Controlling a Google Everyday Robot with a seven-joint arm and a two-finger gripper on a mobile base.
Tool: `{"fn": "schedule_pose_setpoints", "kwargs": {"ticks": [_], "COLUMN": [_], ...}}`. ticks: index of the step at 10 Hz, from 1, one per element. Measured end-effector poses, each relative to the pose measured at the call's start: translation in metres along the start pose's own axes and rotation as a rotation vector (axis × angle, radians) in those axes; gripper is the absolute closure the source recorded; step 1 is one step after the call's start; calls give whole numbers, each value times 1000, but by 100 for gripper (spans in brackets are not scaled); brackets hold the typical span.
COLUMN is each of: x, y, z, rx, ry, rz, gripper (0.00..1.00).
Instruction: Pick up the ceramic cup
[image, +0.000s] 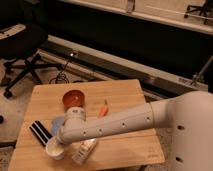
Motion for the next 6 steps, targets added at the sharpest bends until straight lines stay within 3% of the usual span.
{"fn": "schedule_pose_setpoints", "kwargs": {"ticks": [1,3,4,6], "x": [6,20,33,60], "y": [-4,2,12,39], "z": [8,7,-3,-42], "rx": [20,26,25,14], "ry": [11,55,113,293], "rz": [2,32,65,129], "gripper": [71,88,97,100]}}
